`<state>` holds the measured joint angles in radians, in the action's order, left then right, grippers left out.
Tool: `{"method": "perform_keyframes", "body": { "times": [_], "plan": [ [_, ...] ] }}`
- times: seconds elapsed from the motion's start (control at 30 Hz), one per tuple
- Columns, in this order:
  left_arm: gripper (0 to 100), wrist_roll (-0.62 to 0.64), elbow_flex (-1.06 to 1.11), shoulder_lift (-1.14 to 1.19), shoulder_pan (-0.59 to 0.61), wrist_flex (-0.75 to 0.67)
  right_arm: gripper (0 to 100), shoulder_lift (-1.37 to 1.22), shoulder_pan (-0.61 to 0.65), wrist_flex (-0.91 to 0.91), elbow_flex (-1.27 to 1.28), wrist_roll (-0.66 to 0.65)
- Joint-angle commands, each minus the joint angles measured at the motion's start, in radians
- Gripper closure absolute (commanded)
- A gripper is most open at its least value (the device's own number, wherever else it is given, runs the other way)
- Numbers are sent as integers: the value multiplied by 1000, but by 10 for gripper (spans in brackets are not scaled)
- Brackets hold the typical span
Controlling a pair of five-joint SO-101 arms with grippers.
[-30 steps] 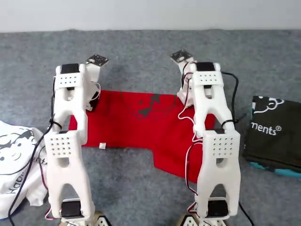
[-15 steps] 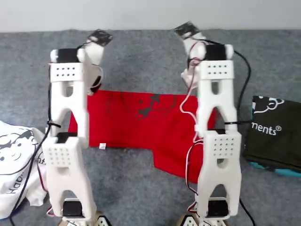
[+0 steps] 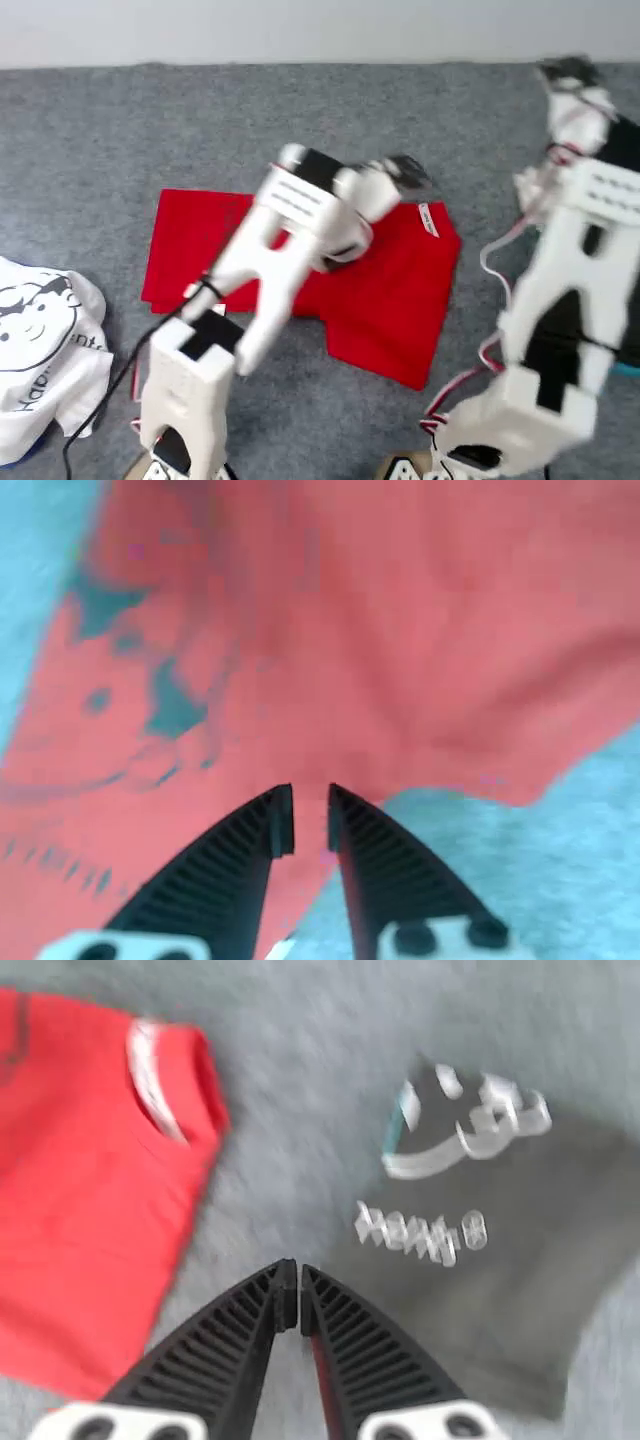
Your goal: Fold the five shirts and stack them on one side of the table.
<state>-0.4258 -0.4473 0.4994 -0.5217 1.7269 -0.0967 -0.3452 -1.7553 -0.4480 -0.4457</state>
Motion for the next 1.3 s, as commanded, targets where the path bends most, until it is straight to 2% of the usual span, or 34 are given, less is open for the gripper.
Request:
{"method": "perform_keyframes", "body": {
  "times": [0.0, 0.23, 0.4, 0.73, 0.9, 1.1, 1.27],
  "plan": [
    [881, -3, 21, -69, -130, 25, 980, 163, -124, -39, 129, -63],
    [784, -5, 77, -68, -275, 25, 980, 260, -309, -38, 252, -158],
    [772, -5, 171, -68, -339, -20, 980, 268, -395, -38, 253, -172],
    [773, 20, 372, -64, -354, -265, 980, 271, -461, -39, 253, -172],
    [776, 54, 372, 38, -351, -316, 980, 305, -469, -41, 253, -172],
    [859, 68, 285, 112, -354, -285, 980, 380, -461, -39, 253, -172],
    [987, 64, 252, 133, -356, -279, 980, 395, -467, -39, 255, -172]
  ]
}}
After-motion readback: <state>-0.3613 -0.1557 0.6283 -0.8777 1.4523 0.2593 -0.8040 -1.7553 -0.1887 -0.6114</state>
